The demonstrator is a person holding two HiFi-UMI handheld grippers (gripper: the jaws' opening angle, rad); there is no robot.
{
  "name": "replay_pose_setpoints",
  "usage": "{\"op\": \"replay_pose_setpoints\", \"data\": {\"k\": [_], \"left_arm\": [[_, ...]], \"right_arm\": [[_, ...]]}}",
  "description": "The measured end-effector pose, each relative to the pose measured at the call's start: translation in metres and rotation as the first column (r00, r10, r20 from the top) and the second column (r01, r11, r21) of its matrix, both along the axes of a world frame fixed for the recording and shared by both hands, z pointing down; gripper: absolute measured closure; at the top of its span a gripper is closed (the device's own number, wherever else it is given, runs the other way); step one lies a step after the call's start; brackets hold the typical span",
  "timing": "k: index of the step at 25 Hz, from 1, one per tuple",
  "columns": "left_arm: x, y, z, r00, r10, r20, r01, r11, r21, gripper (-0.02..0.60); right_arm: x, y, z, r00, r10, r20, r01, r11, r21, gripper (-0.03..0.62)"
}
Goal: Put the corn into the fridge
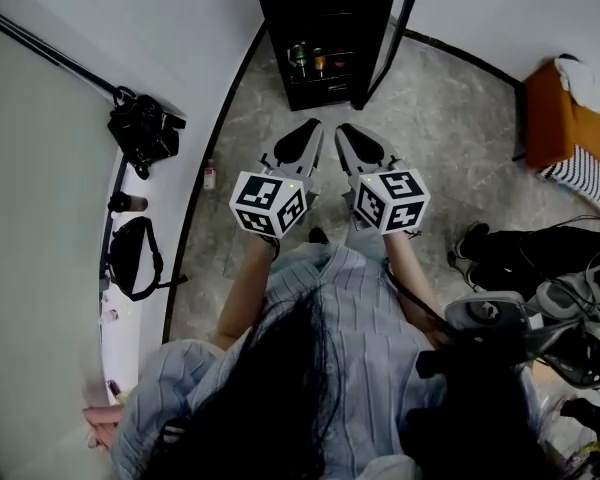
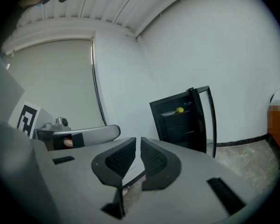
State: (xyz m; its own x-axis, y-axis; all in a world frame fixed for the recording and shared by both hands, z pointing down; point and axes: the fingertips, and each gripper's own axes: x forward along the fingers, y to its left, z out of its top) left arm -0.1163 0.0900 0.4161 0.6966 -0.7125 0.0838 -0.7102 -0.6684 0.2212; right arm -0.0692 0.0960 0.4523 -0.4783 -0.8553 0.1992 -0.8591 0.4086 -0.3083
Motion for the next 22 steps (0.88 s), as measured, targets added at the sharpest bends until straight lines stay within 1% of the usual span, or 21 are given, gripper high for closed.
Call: {"op": "replay_pose_setpoints", "data": {"k": [6,11,17,22], "left_arm": [[-0.005,0.002,-0.004,1.0,-0.018,-0.011,0.018,1.0,0.004,0.554],[0.0,0.002,0.0,1.0,-0.012,-0.006,0.012,1.0,0.004,0.554],[-0.002,0.01,-0.002,1.0,0.001,0.003,-0.001,1.0,0.008,0.554],[-0.006,0.009,-0.003,1.0,-0.007,0.0,0.007,1.0,0.007,0.554]], "right_arm": [[-0.006,0.006,0.0,1.0,-0.019,-0.013,0.019,1.0,-0.003,0.551],[-0.001,0.004,0.005,1.0,-0.013,-0.003,0.013,1.0,-0.01,0.551],[-0.005,0.01,0.003,1.0,-0.009,-0.005,0.009,1.0,-0.008,0.551],[-0.01,0.011,0.003,1.0,-0.021,-0.013,0.02,1.0,-0.01,0.551]]}}
